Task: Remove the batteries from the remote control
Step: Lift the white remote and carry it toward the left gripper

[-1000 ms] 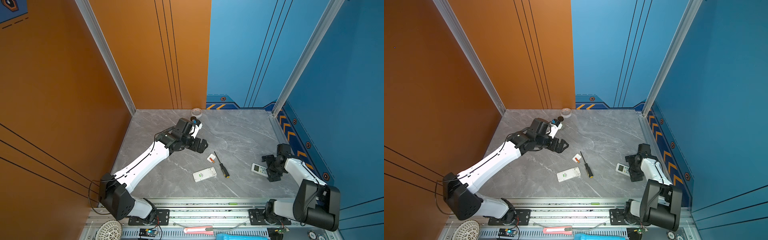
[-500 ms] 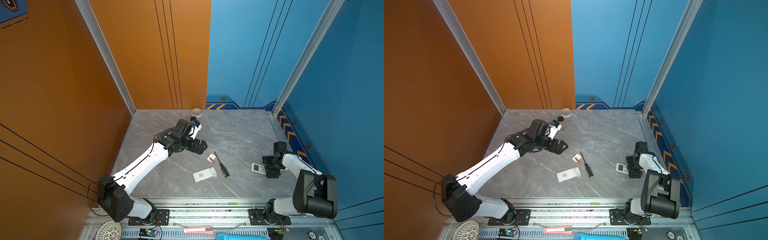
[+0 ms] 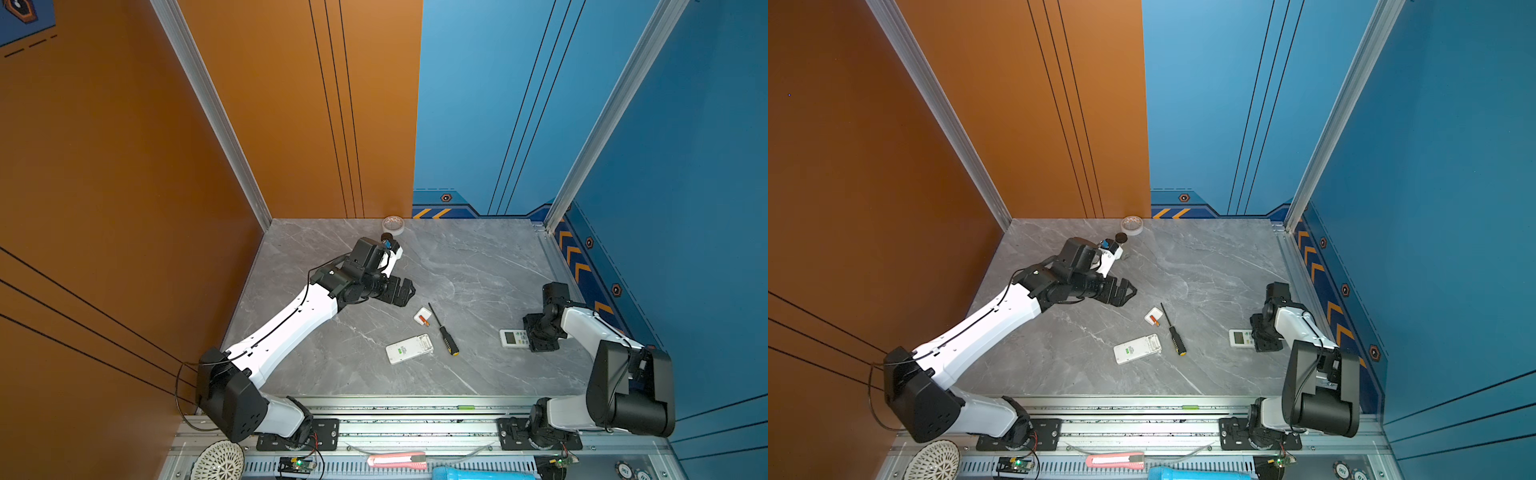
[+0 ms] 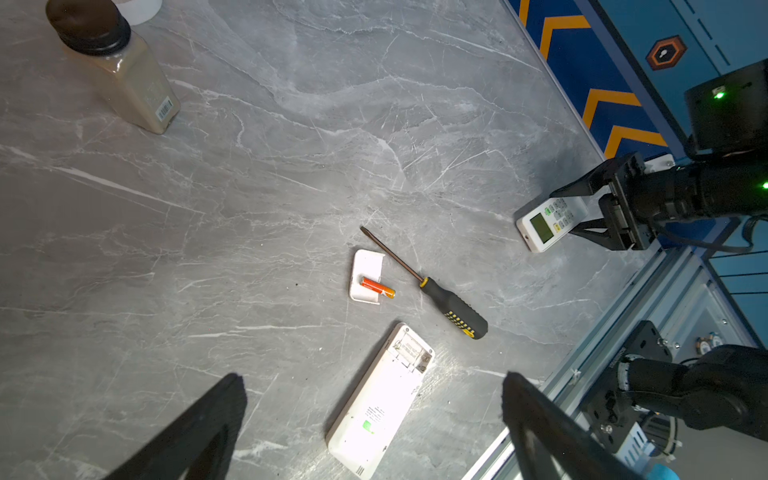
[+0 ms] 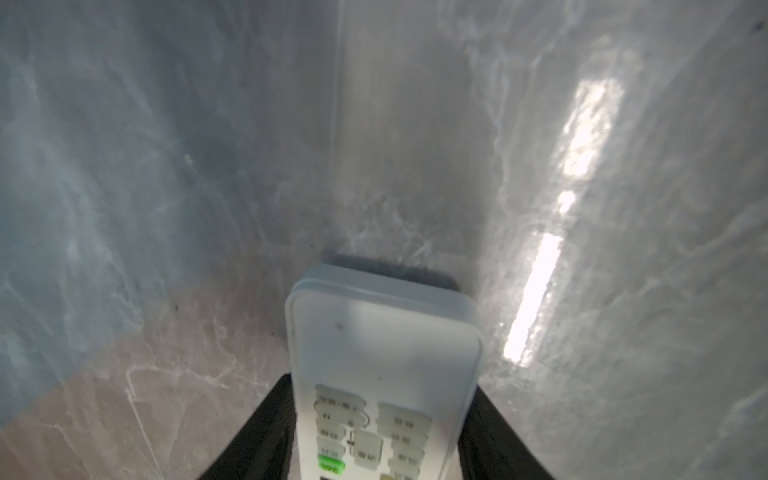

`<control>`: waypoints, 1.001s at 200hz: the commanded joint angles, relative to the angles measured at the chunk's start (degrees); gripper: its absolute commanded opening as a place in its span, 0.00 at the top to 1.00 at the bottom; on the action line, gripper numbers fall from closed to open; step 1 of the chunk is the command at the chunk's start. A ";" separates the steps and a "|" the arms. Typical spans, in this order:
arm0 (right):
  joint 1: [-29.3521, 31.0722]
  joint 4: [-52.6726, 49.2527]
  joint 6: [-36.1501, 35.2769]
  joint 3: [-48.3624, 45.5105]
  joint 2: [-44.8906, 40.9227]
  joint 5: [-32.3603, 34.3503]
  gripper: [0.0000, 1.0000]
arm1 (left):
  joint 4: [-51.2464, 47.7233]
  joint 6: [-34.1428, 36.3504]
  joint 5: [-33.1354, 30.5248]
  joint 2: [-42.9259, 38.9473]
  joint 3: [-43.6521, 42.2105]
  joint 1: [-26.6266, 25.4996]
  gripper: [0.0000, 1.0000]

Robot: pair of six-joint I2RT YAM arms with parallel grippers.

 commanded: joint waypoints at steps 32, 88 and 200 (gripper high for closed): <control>4.52 10.30 1.49 -2.63 -6.87 -1.30 0.52 | 9.06 -14.74 8.42 2.64 1.90 -1.27 0.02; 18.36 17.94 10.24 3.43 -6.98 1.57 0.58 | 40.99 -32.17 20.85 4.12 -9.02 -2.71 0.02; 34.19 18.15 20.06 16.92 3.25 1.55 0.59 | 47.33 -33.45 13.90 10.67 -18.56 -3.98 0.01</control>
